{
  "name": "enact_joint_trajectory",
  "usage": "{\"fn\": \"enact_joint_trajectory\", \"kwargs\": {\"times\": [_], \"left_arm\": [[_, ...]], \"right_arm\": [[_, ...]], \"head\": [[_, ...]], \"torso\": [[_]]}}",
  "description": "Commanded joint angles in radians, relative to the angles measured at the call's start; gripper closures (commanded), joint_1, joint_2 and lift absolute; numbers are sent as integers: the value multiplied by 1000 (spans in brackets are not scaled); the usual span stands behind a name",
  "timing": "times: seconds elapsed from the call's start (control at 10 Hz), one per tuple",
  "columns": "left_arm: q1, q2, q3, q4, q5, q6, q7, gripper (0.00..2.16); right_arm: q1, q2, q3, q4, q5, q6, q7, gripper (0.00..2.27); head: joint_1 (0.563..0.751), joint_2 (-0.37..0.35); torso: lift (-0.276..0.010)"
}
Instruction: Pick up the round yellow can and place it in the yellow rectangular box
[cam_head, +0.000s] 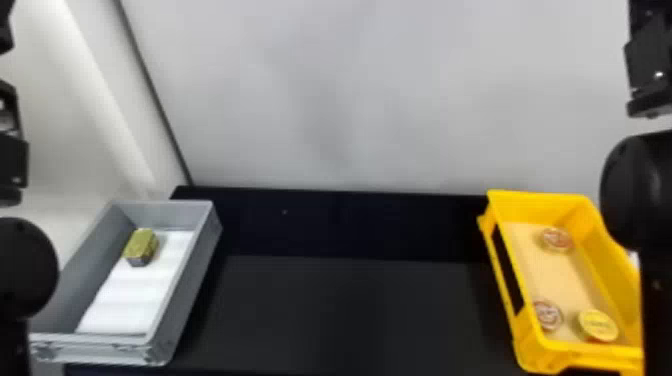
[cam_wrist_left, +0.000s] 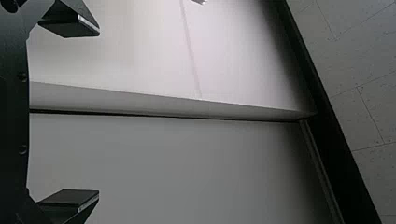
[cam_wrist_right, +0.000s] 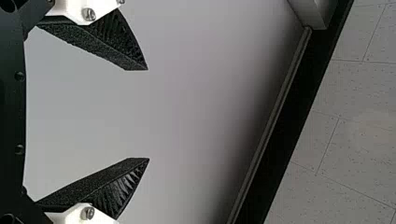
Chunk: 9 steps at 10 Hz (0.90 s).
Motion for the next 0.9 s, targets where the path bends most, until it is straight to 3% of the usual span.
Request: {"fn": "enact_joint_trajectory", "kwargs": {"times": [0.0,0.6,0.8], "left_arm": [[-4,1,-2,-1,0,1,0,65],[-6,2,-6,-3,0,-2,-1,65],[-6,2,-7,-4,-2,-2,-3,65]], "right_arm": [[-5,-1,-3,-2,-13,5,11,108],[-14,3,-20,-10,-30,12,48,148],[-18,5,-14,-19,-64,61,-3,185]], "head": [[694,54],[694,54],[694,54]], "torso": [[-3],[-3],[-3]]}}
